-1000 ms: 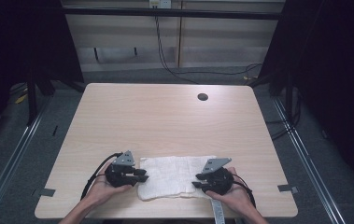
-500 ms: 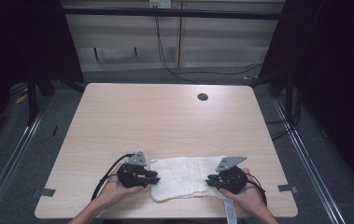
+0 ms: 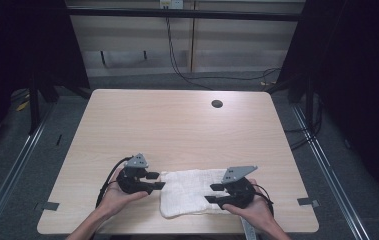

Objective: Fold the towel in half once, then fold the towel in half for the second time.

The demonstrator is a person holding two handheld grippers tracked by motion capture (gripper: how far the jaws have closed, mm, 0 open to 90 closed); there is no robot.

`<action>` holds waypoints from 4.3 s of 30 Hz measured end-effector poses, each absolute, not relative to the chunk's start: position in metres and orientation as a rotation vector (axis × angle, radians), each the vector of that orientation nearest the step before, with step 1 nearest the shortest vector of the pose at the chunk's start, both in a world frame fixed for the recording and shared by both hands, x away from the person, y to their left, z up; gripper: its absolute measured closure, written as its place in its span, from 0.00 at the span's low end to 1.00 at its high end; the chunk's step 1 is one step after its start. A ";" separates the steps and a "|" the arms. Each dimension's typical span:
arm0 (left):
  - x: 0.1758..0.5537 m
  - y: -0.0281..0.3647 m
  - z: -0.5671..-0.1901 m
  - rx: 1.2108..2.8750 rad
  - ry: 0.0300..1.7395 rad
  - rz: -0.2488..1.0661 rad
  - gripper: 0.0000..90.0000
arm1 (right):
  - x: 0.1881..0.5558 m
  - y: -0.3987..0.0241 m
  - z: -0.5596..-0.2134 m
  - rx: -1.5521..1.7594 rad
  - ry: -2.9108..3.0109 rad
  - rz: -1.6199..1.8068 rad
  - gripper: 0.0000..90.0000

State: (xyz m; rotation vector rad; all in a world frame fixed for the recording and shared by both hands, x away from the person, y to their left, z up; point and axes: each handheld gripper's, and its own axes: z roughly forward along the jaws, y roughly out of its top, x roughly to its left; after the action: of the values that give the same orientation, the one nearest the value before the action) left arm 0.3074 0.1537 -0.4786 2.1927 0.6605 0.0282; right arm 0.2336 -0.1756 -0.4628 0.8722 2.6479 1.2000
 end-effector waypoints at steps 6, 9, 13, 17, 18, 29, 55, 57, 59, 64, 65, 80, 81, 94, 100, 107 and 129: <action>0.327 0.153 -0.477 2.139 0.695 0.053 0.57 | 0.239 -0.134 -0.450 0.754 2.727 1.231 0.63; 0.324 0.155 -0.480 2.160 0.681 0.067 0.55 | 0.241 -0.110 -0.452 0.698 2.786 1.215 0.67; 0.322 0.162 -0.482 2.163 0.682 0.069 0.55 | 0.239 -0.076 -0.458 0.577 2.869 1.174 0.71; 0.322 0.168 -0.484 2.167 0.704 0.083 0.53 | 0.239 -0.052 -0.471 0.528 2.893 1.136 0.72; 0.323 0.170 -0.484 2.166 0.697 0.086 0.53 | 0.239 -0.049 -0.475 0.537 2.905 1.137 0.73; 0.327 0.167 -0.483 2.170 0.698 0.091 0.51 | 0.236 -0.039 -0.494 0.458 2.886 1.137 0.64; 0.331 0.142 -0.497 2.234 0.659 0.044 0.54 | 0.238 -0.044 -0.496 0.524 2.822 1.156 0.92; 0.330 0.141 -0.497 2.232 0.658 0.050 0.54 | 0.238 -0.044 -0.497 0.514 2.824 1.167 0.92; 0.328 0.140 -0.495 2.244 0.656 0.058 0.54 | 0.239 -0.045 -0.497 0.524 2.832 1.176 0.92; 0.328 0.137 -0.498 2.266 0.640 0.055 0.57 | 0.238 -0.044 -0.496 0.541 2.837 1.165 0.92; 0.327 0.136 -0.498 2.269 0.632 0.054 0.60 | 0.239 -0.044 -0.497 0.532 2.835 1.165 0.92; 0.324 0.133 -0.497 2.246 0.616 -0.011 0.94 | 0.238 -0.046 -0.490 0.548 2.833 1.200 0.93; 0.324 0.134 -0.495 2.246 0.613 -0.015 0.94 | 0.238 -0.046 -0.489 0.554 2.833 1.203 0.93; 0.333 0.149 -0.481 2.111 0.645 -0.055 0.94 | 0.239 -0.055 -0.470 0.628 2.777 1.335 0.93; 0.338 0.158 -0.473 2.069 0.656 -0.050 0.94 | 0.245 -0.056 -0.461 0.624 2.752 1.393 0.93; 0.337 0.161 -0.467 2.051 0.648 -0.036 0.94 | 0.243 -0.059 -0.451 0.615 2.719 1.414 0.93; 0.334 0.181 -0.442 2.031 0.635 0.006 0.95 | 0.244 -0.042 -0.426 0.552 2.678 1.492 0.93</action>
State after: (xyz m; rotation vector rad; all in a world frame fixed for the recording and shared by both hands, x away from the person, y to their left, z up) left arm 0.3337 0.1807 -0.4419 2.0312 0.6352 0.0059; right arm 0.2439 -0.0417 -0.4255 0.5518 2.6781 1.4921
